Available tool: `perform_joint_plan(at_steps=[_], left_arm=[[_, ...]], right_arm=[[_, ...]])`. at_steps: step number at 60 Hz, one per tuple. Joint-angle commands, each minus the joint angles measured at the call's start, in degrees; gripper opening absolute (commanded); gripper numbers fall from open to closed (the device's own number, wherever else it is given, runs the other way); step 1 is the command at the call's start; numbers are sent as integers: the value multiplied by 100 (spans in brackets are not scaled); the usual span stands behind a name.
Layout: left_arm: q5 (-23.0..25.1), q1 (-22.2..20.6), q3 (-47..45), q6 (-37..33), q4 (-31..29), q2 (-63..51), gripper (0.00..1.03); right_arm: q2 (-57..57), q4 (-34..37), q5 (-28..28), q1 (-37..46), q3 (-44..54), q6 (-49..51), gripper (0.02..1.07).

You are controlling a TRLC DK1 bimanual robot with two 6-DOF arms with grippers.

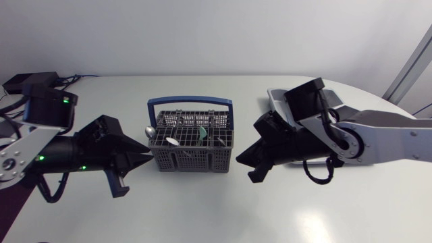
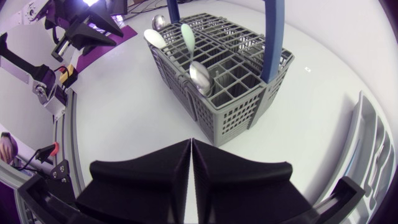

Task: Unload the cutlery basket into the drawer organizer.

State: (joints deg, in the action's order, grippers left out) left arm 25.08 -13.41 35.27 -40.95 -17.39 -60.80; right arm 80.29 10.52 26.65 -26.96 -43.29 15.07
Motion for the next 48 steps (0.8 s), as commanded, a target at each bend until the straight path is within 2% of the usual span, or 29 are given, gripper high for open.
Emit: perform_joint_plan(at_steps=[1,5,10,16,22,34,44,48], left_arm=[[-205,-188,-160,-54,-177,630,44],[-618,-443,-187,-291,-177,850,54],[-1075,-760,-319,-722,34,938,65],[-1383,-971,-644,-1442,658,999,71],[-1673,-1120,-925,-2207,1405,920,71],[-1673,-1120,-494,-2980,1537,323,72],[-1673,-1173,-64,-3420,1528,-328,72],[-1673,-1225,94,-3464,1528,-468,72]], right_arm=[[-383,90,-108,-46,277,40,30],[-594,196,-161,-46,374,110,46],[-743,266,-196,-55,479,154,57],[-822,284,-205,-55,549,163,62],[-857,284,-205,-72,602,163,63],[-901,284,-257,-178,637,137,63],[-1007,284,-275,-222,690,119,74],[-1042,284,-275,-222,725,110,75]])
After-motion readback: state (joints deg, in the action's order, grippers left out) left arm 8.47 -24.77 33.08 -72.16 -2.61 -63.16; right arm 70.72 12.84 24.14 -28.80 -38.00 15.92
